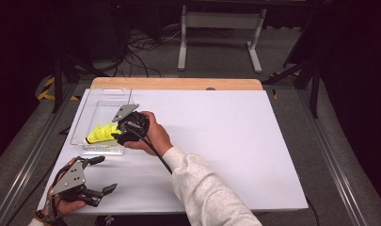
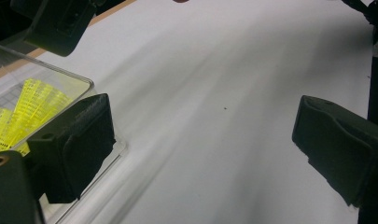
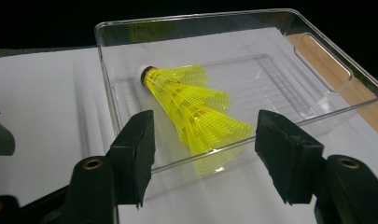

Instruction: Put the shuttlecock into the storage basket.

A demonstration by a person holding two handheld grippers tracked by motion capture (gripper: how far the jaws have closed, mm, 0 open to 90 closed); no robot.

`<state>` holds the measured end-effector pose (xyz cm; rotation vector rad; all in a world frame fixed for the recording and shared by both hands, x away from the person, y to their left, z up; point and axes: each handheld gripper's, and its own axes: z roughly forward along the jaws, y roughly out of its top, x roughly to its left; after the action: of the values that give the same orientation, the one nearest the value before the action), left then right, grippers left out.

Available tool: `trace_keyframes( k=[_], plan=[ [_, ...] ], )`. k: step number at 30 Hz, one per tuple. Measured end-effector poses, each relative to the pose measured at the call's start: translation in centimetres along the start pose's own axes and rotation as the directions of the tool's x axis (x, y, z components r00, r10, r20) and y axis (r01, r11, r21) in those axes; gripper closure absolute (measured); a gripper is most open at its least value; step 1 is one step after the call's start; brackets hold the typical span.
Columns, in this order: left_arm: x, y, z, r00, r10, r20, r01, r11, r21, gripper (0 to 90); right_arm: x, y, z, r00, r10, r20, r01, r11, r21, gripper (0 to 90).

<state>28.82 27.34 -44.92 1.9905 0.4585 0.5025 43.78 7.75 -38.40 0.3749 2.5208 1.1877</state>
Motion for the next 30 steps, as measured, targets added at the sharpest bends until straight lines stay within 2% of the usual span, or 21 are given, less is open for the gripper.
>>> trace_keyframes(
  k=[11, 15, 26, 30],
  plan=[
    [0.0, 0.0, 0.0, 1.0000, 0.004, 0.001, -0.004, 1.0000, 0.002, 6.7, -0.4, -0.4, -0.9, 0.9994, 0.011, 0.033, -0.010, 0.999, -0.031, 33.1],
    [0.0, 0.1, 0.1, 0.9999, 0.011, -0.002, -0.011, 0.9999, 0.006, 6.7, -0.6, -0.6, -1.2, 0.9975, 0.028, 0.064, -0.025, 0.999, -0.038, 25.0],
    [0.0, 0.1, 0.1, 1.0000, 0.009, -0.002, -0.009, 0.9999, 0.005, 6.6, -1.2, -0.9, -1.9, 0.9928, 0.051, 0.108, -0.045, 0.997, -0.055, 15.9],
    [0.0, 0.1, 0.1, 1.0000, 0.009, -0.002, -0.009, 0.9999, 0.005, 6.6, -1.5, -1.1, -2.3, 0.9905, 0.069, 0.119, -0.060, 0.995, -0.076, 11.9]
  ],
)
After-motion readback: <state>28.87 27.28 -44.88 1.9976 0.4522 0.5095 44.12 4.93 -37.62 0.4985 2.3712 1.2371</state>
